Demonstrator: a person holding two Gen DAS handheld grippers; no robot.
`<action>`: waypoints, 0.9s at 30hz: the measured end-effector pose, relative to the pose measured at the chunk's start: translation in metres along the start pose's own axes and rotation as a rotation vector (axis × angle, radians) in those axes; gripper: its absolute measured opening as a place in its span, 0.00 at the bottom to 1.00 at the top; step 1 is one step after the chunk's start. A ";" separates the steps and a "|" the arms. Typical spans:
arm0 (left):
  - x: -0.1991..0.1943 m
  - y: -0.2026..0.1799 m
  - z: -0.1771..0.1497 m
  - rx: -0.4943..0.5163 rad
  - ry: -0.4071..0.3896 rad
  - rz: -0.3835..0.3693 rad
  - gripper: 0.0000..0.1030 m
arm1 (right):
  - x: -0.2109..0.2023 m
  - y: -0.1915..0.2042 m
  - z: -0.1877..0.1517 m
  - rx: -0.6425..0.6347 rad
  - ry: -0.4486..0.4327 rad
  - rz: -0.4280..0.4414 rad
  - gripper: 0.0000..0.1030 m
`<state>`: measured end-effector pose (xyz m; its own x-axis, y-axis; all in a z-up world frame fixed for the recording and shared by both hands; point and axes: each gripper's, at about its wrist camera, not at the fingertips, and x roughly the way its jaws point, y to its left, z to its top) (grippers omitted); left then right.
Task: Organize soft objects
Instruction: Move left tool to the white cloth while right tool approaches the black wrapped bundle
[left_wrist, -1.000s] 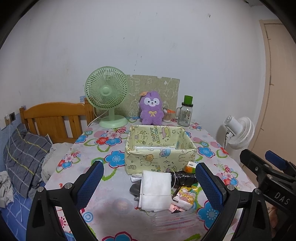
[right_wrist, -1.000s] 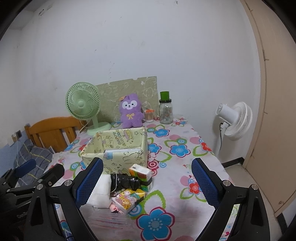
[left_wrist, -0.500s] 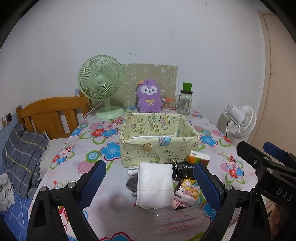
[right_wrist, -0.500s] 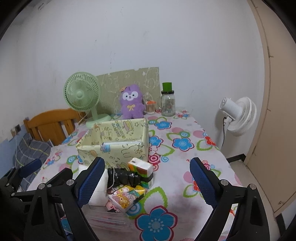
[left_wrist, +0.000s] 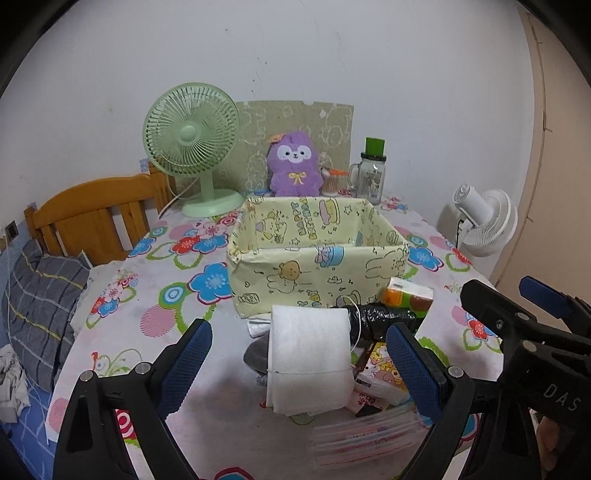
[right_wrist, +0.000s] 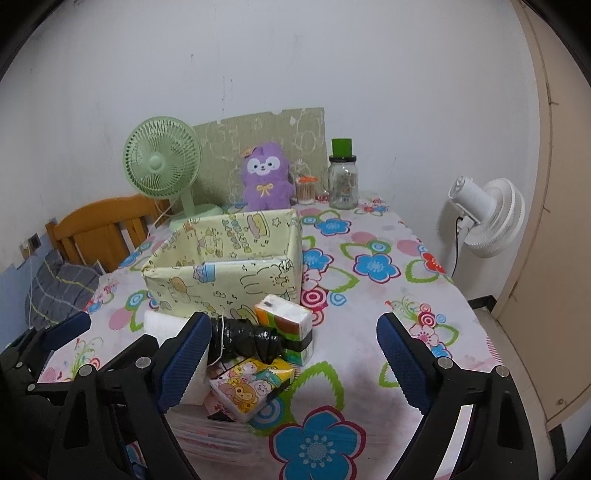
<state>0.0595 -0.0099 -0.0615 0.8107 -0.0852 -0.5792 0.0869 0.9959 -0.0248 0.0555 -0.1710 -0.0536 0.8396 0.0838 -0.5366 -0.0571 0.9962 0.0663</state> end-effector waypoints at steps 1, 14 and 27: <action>0.002 0.000 0.000 0.001 0.004 -0.001 0.93 | 0.002 0.000 0.000 0.000 0.004 0.001 0.89; 0.031 -0.004 -0.006 0.013 0.077 -0.009 0.94 | 0.035 0.005 -0.006 -0.010 0.084 0.012 0.84; 0.059 -0.006 -0.012 0.019 0.146 -0.019 0.93 | 0.063 0.010 -0.013 -0.012 0.155 0.017 0.83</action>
<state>0.0998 -0.0202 -0.1051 0.7158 -0.0972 -0.6915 0.1138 0.9933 -0.0219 0.1009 -0.1558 -0.0979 0.7452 0.1028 -0.6589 -0.0776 0.9947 0.0674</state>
